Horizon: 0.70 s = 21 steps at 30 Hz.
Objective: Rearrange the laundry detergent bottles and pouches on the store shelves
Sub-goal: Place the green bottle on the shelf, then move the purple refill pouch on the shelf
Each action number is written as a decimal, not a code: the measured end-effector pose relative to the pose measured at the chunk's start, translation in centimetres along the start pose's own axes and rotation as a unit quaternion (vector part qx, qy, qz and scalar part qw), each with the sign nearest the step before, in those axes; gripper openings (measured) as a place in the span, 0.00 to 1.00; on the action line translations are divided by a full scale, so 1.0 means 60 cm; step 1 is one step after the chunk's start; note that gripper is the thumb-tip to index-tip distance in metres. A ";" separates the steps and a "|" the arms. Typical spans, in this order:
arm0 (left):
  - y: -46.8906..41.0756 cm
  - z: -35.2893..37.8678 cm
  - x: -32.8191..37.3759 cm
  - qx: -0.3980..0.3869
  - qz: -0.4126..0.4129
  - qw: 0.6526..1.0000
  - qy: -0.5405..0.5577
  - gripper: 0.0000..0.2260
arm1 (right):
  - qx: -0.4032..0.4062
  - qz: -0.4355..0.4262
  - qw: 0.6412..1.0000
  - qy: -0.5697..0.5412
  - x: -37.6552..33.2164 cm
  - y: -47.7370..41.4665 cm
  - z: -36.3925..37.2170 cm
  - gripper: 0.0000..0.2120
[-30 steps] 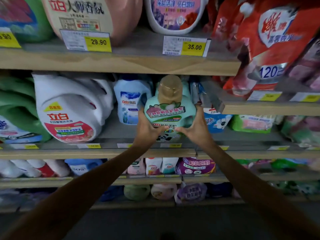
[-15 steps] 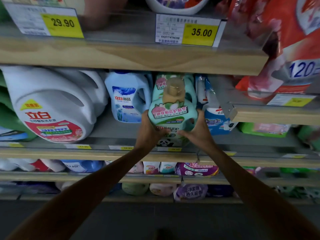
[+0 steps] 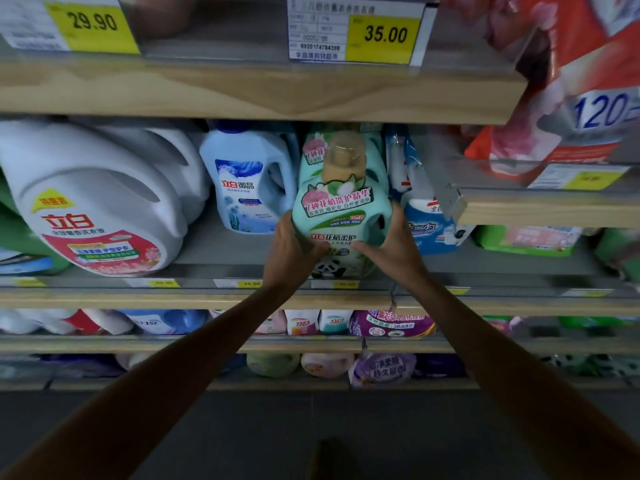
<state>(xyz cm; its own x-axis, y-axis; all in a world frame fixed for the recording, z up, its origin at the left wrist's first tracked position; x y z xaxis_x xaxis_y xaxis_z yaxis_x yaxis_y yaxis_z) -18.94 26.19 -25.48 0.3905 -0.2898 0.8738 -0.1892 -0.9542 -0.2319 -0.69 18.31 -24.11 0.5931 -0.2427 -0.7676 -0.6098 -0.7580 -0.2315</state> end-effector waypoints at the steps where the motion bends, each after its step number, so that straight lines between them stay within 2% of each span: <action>1: 0.009 -0.007 -0.002 -0.002 0.004 0.999 -0.046 0.34 | 0.009 -0.006 0.999 0.030 -0.002 0.007 -0.004 0.45; 4: 0.041 -0.022 -0.012 -0.036 0.008 0.979 -0.203 0.33 | 0.034 -0.033 0.989 0.140 -0.009 0.033 -0.023 0.39; 7: 0.071 -0.036 0.006 -0.073 0.064 0.948 -0.302 0.31 | 0.031 -0.071 0.970 0.232 -0.021 0.072 -0.041 0.31; 12: 0.122 -0.076 0.072 -0.078 0.198 0.905 -0.368 0.28 | 0.014 -0.125 0.938 0.323 -0.061 0.155 -0.074 0.26; 17: 0.196 -0.101 0.117 -0.111 0.252 0.860 -0.430 0.27 | -0.003 -0.139 0.918 0.370 -0.089 0.247 -0.125 0.26; 21: 0.261 -0.090 0.172 -0.125 0.282 0.852 -0.423 0.27 | 0.012 -0.131 0.914 0.383 -0.103 0.309 -0.197 0.24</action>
<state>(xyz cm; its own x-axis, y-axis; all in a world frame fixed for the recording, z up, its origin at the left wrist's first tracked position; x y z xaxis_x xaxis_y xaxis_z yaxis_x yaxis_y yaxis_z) -22.74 8.67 -17.75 0.6645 -0.7473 0.0086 -0.7056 -0.6311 -0.3223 -9.43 -1.39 -16.59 0.9090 -0.4148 -0.0414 -0.3999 -0.8397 -0.3674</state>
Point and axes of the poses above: each hand's wrist, its own y-axis away from the middle knuckle, its own z-axis out of the palm, x = y × z, the point moved 8 cm from there along -y, towards the middle knuckle, and after that the axes turned 14 degrees about x, right-handed, at the moved point
